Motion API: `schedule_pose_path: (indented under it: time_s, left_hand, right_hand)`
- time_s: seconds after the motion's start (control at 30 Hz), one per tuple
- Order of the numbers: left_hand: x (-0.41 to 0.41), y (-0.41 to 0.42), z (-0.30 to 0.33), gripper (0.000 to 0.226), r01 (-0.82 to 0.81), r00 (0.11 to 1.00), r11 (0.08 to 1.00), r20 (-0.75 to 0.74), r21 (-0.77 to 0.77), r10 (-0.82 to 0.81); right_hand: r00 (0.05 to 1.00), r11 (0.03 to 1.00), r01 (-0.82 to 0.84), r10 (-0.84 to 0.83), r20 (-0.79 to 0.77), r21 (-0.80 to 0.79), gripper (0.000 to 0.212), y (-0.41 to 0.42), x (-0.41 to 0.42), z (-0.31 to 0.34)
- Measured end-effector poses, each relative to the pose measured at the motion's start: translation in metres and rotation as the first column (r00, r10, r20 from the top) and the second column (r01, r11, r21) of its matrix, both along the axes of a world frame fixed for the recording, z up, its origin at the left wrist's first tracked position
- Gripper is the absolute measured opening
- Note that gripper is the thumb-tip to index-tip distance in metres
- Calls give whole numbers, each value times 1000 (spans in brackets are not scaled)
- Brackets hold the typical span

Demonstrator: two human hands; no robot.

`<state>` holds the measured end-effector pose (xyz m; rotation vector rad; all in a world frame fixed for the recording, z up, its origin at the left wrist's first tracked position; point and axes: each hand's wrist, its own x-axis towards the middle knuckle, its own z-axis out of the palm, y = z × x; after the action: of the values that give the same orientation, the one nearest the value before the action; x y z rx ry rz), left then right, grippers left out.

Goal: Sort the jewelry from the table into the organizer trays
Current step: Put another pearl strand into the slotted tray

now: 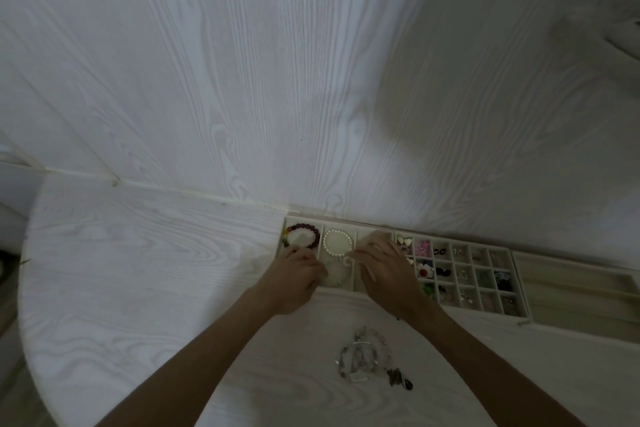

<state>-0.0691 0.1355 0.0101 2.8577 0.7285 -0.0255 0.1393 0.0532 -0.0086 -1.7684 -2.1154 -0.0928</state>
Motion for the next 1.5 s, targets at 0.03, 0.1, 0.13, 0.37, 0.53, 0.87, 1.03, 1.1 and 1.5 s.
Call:
schedule_pose_path:
  time_s: [0.03, 0.1, 0.13, 0.37, 0.53, 0.87, 1.03, 1.1, 1.5]
  left_hand:
    - [-1, 3, 1, 39, 40, 998, 998, -49, 58, -37]
    - [2, 6, 3, 37, 115, 984, 984, -152, 137, -94]
    - [5, 8, 3, 38, 156, 975, 975, -181, 159, -127]
    - [16, 13, 1, 39, 224, 962, 960, -197, 165, -191]
    - [13, 15, 2, 38, 193, 965, 967, -210, 165, -157]
    - [10, 10, 12, 40, 213, 965, 968, -182, 130, -188]
    - [7, 8, 11, 41, 229, 969, 964, -130, 134, -212]
    - [5, 7, 11, 41, 248, 962, 960, -147, 131, -228]
    - [0, -15, 17, 38, -30, 978, 995, 208, 92, 11]
  right_hand:
    - [999, 999, -37, 37, 13, 3, 30, -6, 0, 1]
    - [987, 991, -130, 133, 88, -44, 36, -15, -1, 1]
    - [976, 984, -160, 169, 134, -76, 39, -16, -3, 1]
    - [932, 968, -173, 220, 287, -183, 35, -15, -7, -1]
    - [921, 957, -190, 251, 298, -219, 44, -10, -4, 4]
    - [904, 939, -235, 306, 299, -251, 50, -12, -9, 1]
    - [957, 967, -143, 189, 222, -210, 54, -2, -6, 2]
    - [931, 957, -135, 211, 297, -256, 56, 0, -4, 2]
    - [998, 996, -35, 39, 50, -83, 45, -19, -4, 24]
